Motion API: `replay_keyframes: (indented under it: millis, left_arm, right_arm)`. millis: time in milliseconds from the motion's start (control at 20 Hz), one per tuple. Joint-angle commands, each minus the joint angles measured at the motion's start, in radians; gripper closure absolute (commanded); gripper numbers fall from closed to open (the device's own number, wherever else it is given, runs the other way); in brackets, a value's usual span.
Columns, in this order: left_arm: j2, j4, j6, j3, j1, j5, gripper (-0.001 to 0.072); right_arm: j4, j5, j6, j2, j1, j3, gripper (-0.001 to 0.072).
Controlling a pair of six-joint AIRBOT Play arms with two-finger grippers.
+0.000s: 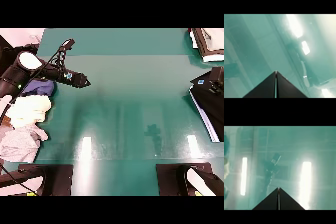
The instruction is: Fold the shirts.
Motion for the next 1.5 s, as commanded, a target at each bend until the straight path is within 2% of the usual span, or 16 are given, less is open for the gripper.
replay_keyframes:
  millis: [0,850,950,1000,1050,1200,1250,1450]
  left_arm:
    - [0.001,0.0,0.0,0.0,0.0,0.0,0.0681]
    - [0.001,-0.008,0.0,0.0,0.0,0.027,0.0681]
    - [0.001,0.042,0.006,0.0,0.003,0.041,0.0679]
    - [0.001,0.138,0.029,0.009,0.007,0.051,0.0446]
    - [0.002,0.268,0.007,0.021,0.016,0.065,0.0153]
    - [0.002,0.684,-0.251,0.068,0.094,0.084,0.0159]
    - [0.001,0.757,-0.292,0.068,0.13,0.086,0.0158]
    - [-0.053,0.79,-0.297,0.065,0.297,0.085,0.0158]
  right_arm:
    - [0.0,-0.01,-0.006,0.0,0.031,0.0,0.0698]
    - [0.002,-0.01,-0.005,0.0,0.033,0.0,0.0697]
    - [0.002,-0.01,-0.005,0.0,0.033,0.0,0.0698]
    - [0.002,-0.01,-0.005,0.0,0.033,-0.001,0.0698]
    - [0.002,-0.01,-0.005,0.0,0.033,0.0,0.0698]
    - [0.001,-0.011,-0.005,0.0,0.033,0.0,0.0698]
    - [0.001,-0.01,-0.005,0.0,0.033,0.0,0.0698]
    - [0.001,-0.027,-0.005,0.0,0.033,-0.001,0.0697]
